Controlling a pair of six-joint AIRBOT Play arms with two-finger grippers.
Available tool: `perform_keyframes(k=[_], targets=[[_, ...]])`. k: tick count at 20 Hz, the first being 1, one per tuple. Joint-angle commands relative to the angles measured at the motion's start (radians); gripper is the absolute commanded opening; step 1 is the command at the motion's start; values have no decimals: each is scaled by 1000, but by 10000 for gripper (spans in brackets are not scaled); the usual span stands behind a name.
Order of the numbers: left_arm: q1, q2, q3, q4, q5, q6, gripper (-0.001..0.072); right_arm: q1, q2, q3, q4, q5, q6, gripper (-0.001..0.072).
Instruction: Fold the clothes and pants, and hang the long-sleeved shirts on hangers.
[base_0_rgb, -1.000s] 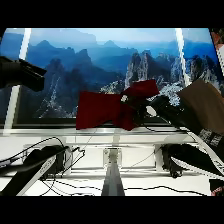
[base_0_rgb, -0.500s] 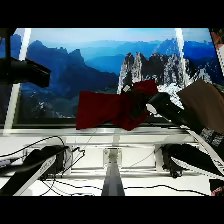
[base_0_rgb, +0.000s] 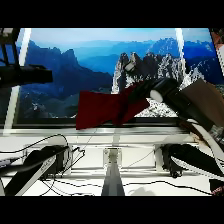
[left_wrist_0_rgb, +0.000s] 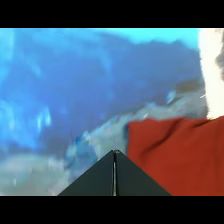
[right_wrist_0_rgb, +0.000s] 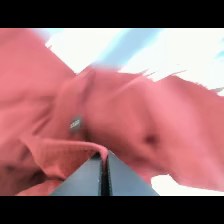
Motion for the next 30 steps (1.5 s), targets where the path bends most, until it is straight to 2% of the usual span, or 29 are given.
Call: perform_keyframes(k=[1,4,8,9,10,11,14,19,21,23,26,30], targets=[[104,16,-138,-1,-23,17,10,-155,46,111,-29,110,17,11],[156,48,-287,-104,-82,97,10,-396,110,110,-20,198,15,11],[146,46,-545,-467,-78,200,11,-623,119,68,127,250,6,11],[141,47,-605,-527,-67,215,115,-641,119,48,163,244,6,11],[137,47,-652,-563,-61,232,402,-644,119,27,184,238,6,11],[131,46,-690,-592,-60,230,600,-644,119,8,201,232,6,11],[89,47,-777,-668,-39,231,592,-644,119,-34,241,212,6,12],[-90,46,-824,-722,201,233,578,-644,119,-56,260,209,6,12],[-175,46,-824,-751,311,233,439,-644,119,-56,260,209,6,12],[-246,31,-823,-751,390,225,420,-644,119,-56,261,209,6,12],[-280,-55,-823,-750,396,214,421,-644,119,-56,261,210,6,12],[-297,-208,-822,-840,368,224,422,-644,119,-56,261,209,6,12]])
